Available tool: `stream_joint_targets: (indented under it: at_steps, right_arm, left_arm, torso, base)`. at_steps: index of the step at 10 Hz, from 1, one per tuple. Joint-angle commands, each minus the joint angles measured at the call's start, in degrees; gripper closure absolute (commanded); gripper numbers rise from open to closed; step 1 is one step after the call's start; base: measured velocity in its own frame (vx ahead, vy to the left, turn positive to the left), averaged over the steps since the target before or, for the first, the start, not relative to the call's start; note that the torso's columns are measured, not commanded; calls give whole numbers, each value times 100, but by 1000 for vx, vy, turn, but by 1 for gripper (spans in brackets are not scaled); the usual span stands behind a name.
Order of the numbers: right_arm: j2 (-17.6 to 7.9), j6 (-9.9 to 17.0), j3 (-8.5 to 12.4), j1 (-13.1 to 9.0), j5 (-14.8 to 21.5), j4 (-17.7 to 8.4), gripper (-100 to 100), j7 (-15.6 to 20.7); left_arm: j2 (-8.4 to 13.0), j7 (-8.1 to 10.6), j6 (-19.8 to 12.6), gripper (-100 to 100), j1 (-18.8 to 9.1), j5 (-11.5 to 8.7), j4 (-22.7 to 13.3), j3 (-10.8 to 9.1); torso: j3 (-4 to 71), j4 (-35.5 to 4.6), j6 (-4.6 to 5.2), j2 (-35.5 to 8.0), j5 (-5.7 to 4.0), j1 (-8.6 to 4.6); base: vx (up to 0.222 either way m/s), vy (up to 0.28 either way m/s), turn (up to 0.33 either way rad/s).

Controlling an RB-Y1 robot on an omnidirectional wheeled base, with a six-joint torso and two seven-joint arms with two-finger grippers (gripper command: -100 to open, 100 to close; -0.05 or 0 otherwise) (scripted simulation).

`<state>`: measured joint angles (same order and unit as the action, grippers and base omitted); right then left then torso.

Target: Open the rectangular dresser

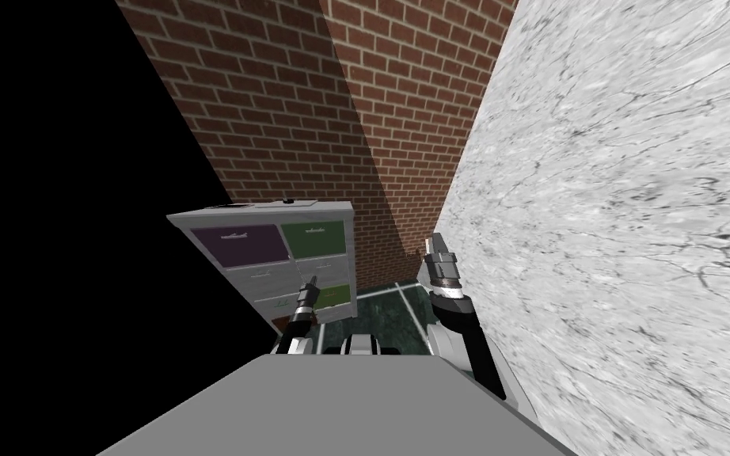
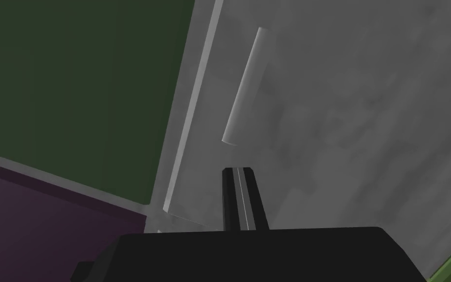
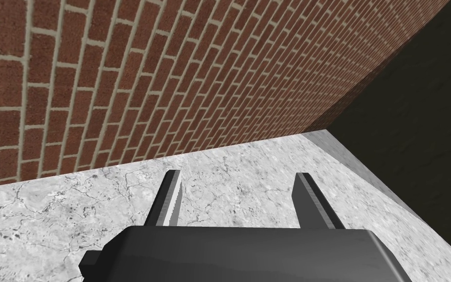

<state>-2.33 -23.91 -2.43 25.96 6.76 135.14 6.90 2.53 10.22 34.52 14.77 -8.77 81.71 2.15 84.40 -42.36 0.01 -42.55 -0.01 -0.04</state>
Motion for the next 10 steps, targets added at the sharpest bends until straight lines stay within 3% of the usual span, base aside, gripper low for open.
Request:
stream_joint_targets:
  at_steps: [1,2,5,6,7,8,10]
  right_arm:
    - [0,0,0,0,0,0,0,0]
    - [0,0,0,1,0,0,0,0]
    - [-1,-1,1,4,0,1,0,0]
    - [-1,-1,1,4,0,1,0,0]
    - [-1,-1,1,5,0,1,0,0]
    - [-1,-1,1,5,0,2,0,0]
    - [-1,-1,1,5,0,2,0,0]
  left_arm:
    - [13,5,-41,100,39,0,88,14]
    - [189,8,-58,-100,41,-4,110,13]
    - [461,12,-100,-100,13,-19,142,-1]
    - [403,12,-205,-100,-52,-42,148,-30]
    - [481,12,-263,-100,-88,-56,155,-46]
    - [235,8,-345,-100,-137,-67,125,-65]
    - [-2,6,-367,-100,-150,-70,112,-70]
  torso:
    - [7,3,-1,11,1,4]
    - [34,15,0,58,3,12]
    - [34,16,-1,53,2,8]
    - [24,11,0,38,1,4]
    - [27,12,0,45,1,5]
    - [29,13,-1,46,2,6]
    - [12,6,-1,16,-1,-5]
  base:
    - [-111,-18,6]
    - [-19,-4,-4]
    - [37,6,1]
    - [130,21,-2]
    - [167,27,-4]
    - [180,23,-1]
    - [88,-4,-1]
